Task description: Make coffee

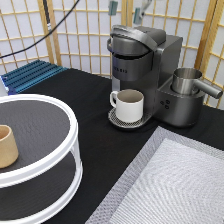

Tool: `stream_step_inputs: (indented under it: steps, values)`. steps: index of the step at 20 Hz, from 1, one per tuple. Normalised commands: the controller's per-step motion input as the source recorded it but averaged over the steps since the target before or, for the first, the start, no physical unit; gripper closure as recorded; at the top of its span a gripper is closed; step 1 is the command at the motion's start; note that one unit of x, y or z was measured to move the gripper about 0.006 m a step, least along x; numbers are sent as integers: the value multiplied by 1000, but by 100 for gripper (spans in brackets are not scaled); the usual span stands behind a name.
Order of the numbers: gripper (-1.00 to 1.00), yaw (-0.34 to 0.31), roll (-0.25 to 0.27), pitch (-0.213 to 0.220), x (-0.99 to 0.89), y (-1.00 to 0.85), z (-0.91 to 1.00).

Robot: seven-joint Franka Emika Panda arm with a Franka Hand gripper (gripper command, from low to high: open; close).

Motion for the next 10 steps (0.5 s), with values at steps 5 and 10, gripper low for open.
stream_step_inputs:
  steps: [5,10]
  values:
    - [-100,46,-40,7,82,-397,-1000]
    - [-100,64,0,57,11,-90,-903]
